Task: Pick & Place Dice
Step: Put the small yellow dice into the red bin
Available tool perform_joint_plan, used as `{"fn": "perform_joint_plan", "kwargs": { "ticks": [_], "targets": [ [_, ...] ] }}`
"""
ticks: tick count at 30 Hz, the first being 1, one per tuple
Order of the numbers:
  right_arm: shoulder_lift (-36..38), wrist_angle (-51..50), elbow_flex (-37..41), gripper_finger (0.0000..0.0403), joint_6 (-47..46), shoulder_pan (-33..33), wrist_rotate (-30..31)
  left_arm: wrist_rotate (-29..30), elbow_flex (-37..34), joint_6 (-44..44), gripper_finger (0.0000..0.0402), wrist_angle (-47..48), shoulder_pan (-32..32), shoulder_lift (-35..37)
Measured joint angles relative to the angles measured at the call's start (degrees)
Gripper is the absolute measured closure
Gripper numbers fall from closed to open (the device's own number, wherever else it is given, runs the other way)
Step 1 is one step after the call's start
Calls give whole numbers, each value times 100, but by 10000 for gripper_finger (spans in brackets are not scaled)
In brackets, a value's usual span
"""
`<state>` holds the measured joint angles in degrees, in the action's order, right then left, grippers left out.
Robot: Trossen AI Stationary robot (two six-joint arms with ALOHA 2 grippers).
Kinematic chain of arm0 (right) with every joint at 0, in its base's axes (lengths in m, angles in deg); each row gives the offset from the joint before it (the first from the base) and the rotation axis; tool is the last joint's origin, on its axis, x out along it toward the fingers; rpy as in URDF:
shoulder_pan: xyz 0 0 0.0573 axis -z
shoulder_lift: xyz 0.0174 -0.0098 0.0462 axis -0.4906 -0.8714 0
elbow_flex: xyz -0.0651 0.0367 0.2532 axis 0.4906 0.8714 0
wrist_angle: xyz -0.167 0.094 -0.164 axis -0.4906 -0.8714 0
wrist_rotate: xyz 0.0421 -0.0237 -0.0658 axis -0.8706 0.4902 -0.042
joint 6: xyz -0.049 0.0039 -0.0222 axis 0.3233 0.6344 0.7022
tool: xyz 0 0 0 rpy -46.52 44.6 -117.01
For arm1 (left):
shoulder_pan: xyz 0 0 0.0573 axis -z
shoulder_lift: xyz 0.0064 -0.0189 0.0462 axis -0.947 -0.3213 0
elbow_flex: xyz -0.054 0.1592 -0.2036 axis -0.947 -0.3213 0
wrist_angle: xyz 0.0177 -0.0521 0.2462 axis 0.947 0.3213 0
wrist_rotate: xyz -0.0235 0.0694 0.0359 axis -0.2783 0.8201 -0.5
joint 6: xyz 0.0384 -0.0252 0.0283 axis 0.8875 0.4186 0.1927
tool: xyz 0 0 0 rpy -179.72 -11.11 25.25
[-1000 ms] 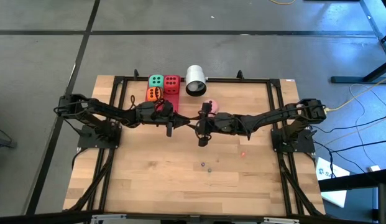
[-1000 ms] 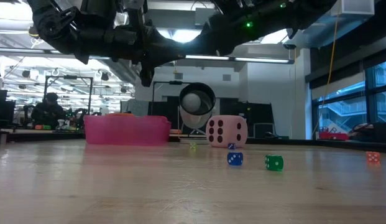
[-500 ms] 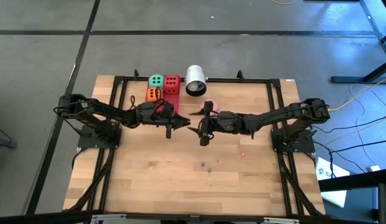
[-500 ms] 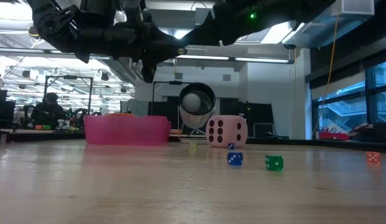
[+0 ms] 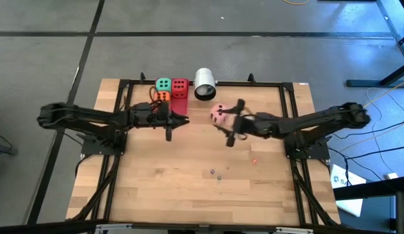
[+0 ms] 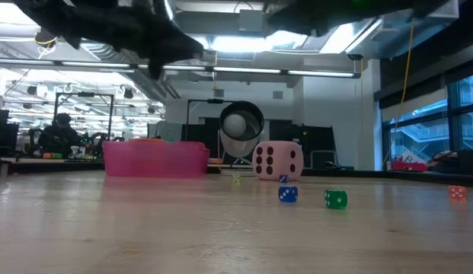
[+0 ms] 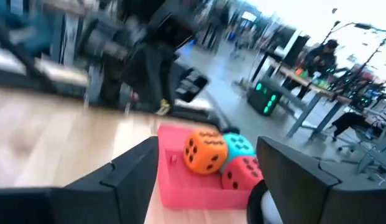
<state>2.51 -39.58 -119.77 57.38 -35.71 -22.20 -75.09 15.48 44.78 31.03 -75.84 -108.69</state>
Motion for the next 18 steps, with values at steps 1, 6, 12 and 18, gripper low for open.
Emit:
{"fn": "perform_joint_plan", "kwargs": {
  "ticks": [1, 6, 12, 18],
  "targets": [
    [239, 147, 190, 135, -44, 0, 0, 89, 0, 55, 380, 186, 0, 144],
    [1278, 654, 1017, 138, -382, 0, -64, 705, -11, 262, 380, 1007, 0, 660],
    [2000, 655, 1607, 138, -862, 0, -173, 1247, -313, 294, 381, 1170, -25, 952],
    [2234, 655, 1930, 138, -1401, 0, -262, 1653, -366, 7, 381, 1985, -334, 1006]
  ]
}}
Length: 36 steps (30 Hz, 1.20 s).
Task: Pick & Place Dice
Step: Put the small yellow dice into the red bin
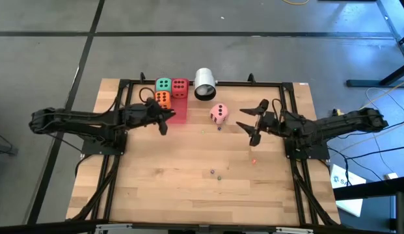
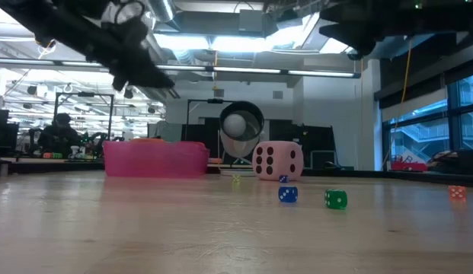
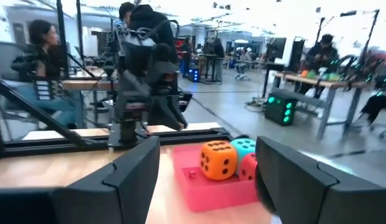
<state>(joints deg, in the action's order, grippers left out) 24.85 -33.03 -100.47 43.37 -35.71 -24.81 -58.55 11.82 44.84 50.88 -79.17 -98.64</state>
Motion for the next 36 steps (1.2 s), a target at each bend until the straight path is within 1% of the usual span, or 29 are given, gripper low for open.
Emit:
{"fn": "perform_joint_plan", "kwargs": {
  "ticks": [5, 12, 18, 21, 25, 32, 36],
  "targets": [
    [-30, 198, 155, 138, -467, -6, -621, -2, -3, -200, 381, 375, -348, -279],
    [-35, 367, 444, 138, -890, -4, -663, -23, -1, -203, 381, 417, -962, -670],
    [-208, 496, 536, 138, -1061, -4, -665, -755, 69, -223, 381, 563, -1556, -1176],
    [-314, 513, 536, 138, -1076, -4, -665, -953, 282, -241, 381, 828, -1720, -1487],
    [-425, 521, 534, 138, -1077, -4, -663, -966, 636, -207, 381, 1390, -1788, -1811],
    [-606, 517, 534, 138, -1144, -4, -663, -968, 1538, -275, 381, 2881, -1808, -2311],
    [-701, 523, 534, 138, -1144, -4, -663, -978, 1806, -311, 381, 3146, -1808, -2664]
  ]
}}
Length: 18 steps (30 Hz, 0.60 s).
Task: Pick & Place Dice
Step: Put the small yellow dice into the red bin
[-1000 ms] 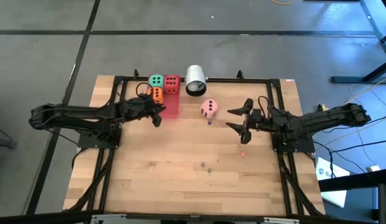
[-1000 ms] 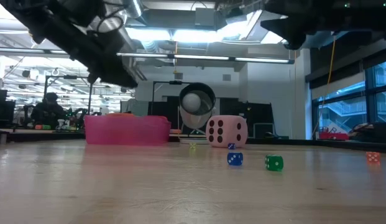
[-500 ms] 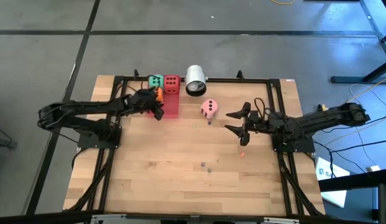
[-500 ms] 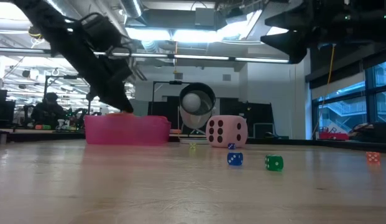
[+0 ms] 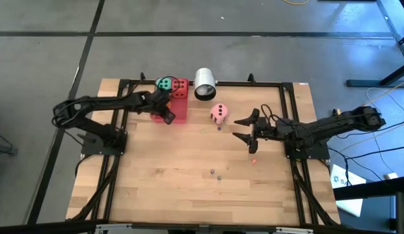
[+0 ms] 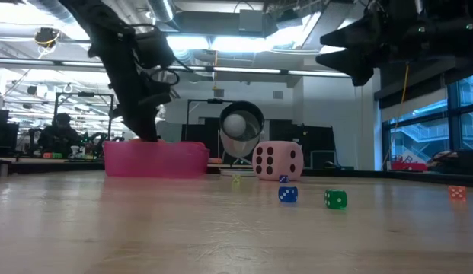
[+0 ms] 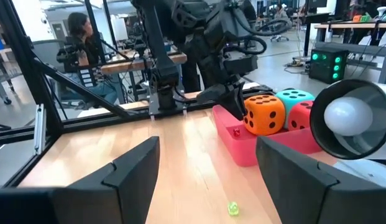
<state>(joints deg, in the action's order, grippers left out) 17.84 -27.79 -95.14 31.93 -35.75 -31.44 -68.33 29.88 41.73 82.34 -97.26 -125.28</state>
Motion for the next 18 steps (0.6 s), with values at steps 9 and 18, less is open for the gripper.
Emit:
{"fn": "perform_joint_plan", "kwargs": {
  "ticks": [9, 18],
  "targets": [
    [-119, -10, 0, 138, -38, 0, 0, -291, 209, 137, 381, -50, 4, -740],
    [-119, -8, 0, 138, -37, 0, 12, -294, 237, 303, 380, 62, 11, -864]
  ]
}}
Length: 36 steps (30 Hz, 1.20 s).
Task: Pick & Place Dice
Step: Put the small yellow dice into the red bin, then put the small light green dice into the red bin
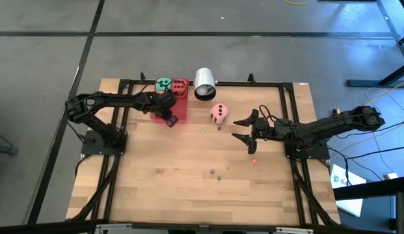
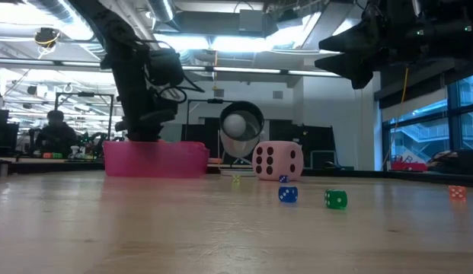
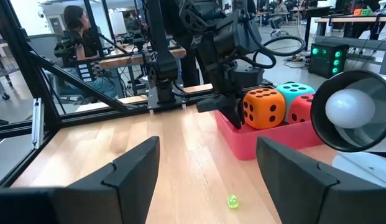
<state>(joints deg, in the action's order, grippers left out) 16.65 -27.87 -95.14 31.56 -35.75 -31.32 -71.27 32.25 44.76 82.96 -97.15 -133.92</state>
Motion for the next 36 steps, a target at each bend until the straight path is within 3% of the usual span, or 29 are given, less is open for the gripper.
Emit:
{"fn": "perform_joint_plan", "kwargs": {
  "ticks": [12, 26, 36],
  "targets": [
    [0, 0, 0, 138, 2, 0, 8, -135, 0, 9, 376, 215, -2, 0],
    [0, 0, 0, 138, 4, 0, 8, -100, 3, 97, 309, 139, -2, 97],
    [0, -2, -2, 138, 4, 0, 5, -95, 675, 401, 286, 449, -2, 140]
  ]
}}
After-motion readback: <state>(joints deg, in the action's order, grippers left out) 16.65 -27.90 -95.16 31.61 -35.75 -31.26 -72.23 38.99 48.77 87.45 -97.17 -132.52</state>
